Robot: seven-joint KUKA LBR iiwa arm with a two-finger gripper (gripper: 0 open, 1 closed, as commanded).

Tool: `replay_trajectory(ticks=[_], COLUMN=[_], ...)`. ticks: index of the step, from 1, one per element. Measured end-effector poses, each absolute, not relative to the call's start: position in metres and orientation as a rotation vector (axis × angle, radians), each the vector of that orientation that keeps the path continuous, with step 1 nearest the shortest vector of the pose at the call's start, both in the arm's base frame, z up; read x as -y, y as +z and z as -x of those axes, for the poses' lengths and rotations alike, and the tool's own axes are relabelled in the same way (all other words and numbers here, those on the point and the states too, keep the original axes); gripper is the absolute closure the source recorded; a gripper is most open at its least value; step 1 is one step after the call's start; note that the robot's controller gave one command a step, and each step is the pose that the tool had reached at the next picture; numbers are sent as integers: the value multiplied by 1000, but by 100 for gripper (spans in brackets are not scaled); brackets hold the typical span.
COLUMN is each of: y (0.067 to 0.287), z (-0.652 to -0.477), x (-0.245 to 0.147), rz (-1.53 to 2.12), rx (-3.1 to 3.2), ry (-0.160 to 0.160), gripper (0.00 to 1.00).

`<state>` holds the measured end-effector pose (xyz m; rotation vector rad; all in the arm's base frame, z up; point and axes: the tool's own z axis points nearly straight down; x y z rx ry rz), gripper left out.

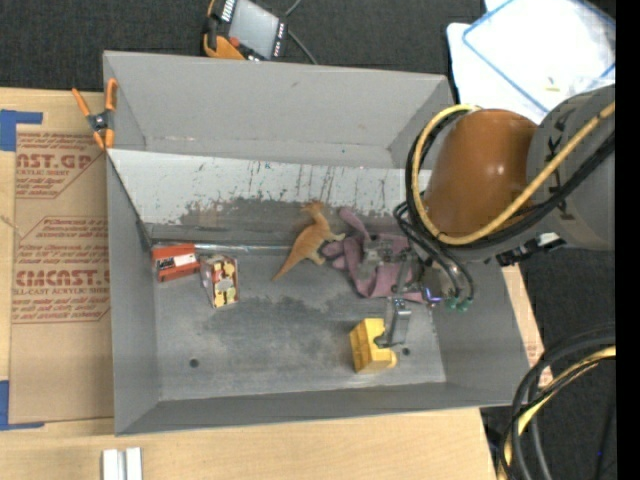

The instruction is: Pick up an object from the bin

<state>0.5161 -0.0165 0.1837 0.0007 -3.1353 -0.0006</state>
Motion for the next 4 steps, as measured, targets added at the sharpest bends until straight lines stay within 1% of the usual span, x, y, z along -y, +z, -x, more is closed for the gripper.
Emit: replay_trajectory(ticks=[1,2,3,4], y=[187,78,131,99], z=[-518,-488,-480,-480], x=[17,41,50,55], rz=[-1,-4,126,-163], rx=[3143,3138,3153,3135], ry=[0,-10,-2,-11], gripper=[0,0,0,0])
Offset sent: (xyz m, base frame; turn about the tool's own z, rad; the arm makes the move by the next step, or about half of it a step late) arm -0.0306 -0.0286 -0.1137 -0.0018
